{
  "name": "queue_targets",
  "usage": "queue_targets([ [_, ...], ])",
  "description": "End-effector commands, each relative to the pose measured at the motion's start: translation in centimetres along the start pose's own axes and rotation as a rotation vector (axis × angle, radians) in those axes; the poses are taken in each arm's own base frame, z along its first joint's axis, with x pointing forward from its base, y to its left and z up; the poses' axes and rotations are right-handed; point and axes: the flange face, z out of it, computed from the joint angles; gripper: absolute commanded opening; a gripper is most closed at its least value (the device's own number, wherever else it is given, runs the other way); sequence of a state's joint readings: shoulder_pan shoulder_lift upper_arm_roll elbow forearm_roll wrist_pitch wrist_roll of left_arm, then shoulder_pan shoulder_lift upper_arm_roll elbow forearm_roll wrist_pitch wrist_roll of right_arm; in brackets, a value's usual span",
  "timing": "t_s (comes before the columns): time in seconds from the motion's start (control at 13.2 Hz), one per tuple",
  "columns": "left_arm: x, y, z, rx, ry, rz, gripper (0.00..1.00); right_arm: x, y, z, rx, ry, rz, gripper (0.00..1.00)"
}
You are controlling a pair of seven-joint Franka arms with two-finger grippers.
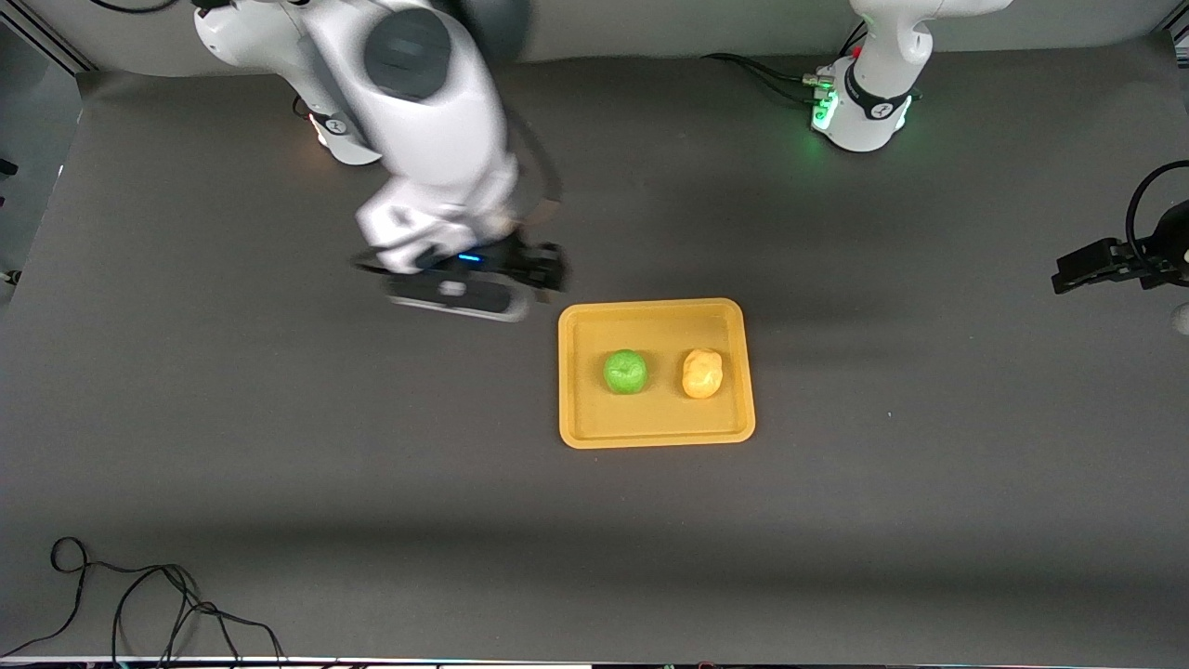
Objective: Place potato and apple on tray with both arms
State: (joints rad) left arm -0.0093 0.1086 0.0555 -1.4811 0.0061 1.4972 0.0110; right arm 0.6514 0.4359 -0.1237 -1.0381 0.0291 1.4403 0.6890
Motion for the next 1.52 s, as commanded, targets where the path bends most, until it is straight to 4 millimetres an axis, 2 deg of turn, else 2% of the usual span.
queue_targets([
  [0.0, -0.4, 0.1, -0.6, -0.003, 0.002, 0.011, 0.99, 1.6, 11.1, -1.3, 0.008, -0.071, -0.097, 1.0],
  [0.08, -0.4, 0.2, -0.6, -0.003, 0.002, 0.012, 0.99, 2.2, 15.6, -1.6, 0.023, -0.069, -0.097, 1.0],
  [0.23, -0.4, 0.1, -0.6, -0.003, 0.002, 0.011, 0.99, 2.9, 22.1, -1.9, 0.042, -0.059, -0.124, 1.0],
  [0.38, -0.4, 0.1, -0.6, -0.003, 0.002, 0.014, 0.99, 4.6, 28.6, -1.7, 0.053, -0.053, -0.119, 1.0],
  [0.46, -0.4, 0.1, -0.6, -0.003, 0.004, 0.015, 0.99, 5.3, 31.2, -1.6, 0.057, -0.049, -0.114, 1.0],
  [0.61, -0.4, 0.1, -0.6, -0.003, 0.004, 0.015, 0.99, 5.5, 34.7, -0.8, 0.064, -0.043, -0.068, 1.0],
  [0.76, -0.4, 0.3, -0.7, -0.003, 0.004, 0.018, 0.99, 4.9, 37.1, -0.5, 0.07, -0.03, -0.041, 1.0],
  [0.91, -0.4, 0.2, -0.7, -0.001, 0.007, 0.015, 0.99, 5.1, 38.7, -0.7, 0.069, -0.024, -0.035, 1.0],
  [1.44, -3.1, -0.2, -3.9, 0.0, 0.033, 0.016, 0.99, 5.1, 38.2, -1.8, 0.054, -0.008, -0.038, 1.0],
])
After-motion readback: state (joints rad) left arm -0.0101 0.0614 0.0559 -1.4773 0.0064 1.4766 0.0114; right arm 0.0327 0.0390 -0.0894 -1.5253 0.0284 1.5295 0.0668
